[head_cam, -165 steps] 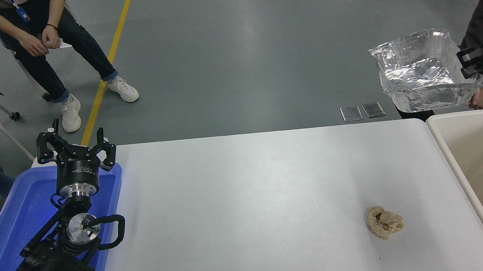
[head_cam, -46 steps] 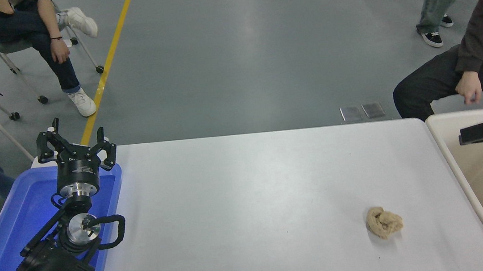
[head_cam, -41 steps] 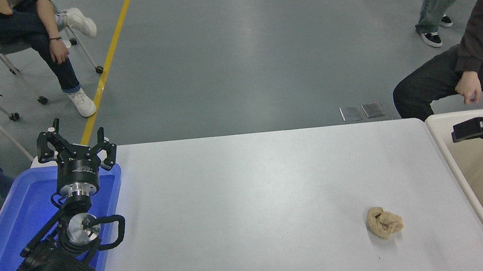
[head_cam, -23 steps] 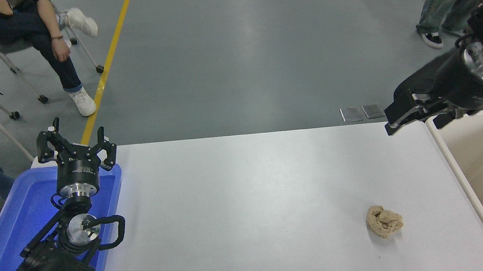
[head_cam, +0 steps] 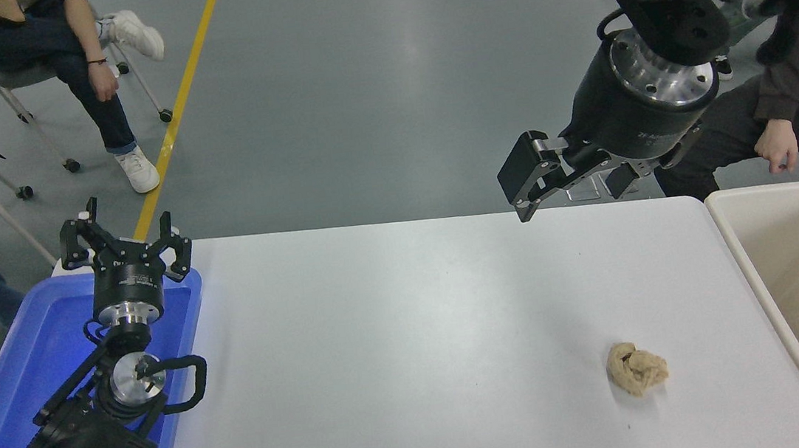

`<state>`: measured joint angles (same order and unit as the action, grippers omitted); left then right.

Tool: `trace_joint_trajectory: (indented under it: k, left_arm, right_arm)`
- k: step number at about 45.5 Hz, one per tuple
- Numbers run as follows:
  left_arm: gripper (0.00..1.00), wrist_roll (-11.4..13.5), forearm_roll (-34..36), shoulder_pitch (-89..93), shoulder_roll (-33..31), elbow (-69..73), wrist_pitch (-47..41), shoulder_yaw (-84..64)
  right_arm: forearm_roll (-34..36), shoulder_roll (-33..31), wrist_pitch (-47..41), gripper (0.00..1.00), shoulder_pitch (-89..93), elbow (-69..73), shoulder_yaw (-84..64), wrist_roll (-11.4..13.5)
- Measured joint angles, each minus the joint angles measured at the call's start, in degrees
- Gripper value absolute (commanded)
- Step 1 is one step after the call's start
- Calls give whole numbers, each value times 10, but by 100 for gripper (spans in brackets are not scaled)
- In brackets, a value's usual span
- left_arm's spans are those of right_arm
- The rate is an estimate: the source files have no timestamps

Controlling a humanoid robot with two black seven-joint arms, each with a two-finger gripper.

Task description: Pick up foil plate and place in dustbin

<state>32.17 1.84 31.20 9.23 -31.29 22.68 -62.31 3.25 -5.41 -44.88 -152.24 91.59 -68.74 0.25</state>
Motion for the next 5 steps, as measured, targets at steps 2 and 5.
trace_joint_trajectory:
  k: [2, 5]
  left_arm:
    - [99, 0, 0, 0, 0, 0, 0, 0]
    - [99, 0, 0, 0, 0, 0, 0, 0]
  right_arm:
    - [4, 2, 0, 100, -8, 6, -5, 0]
    - [10, 6, 0, 100, -19, 14, -12, 0]
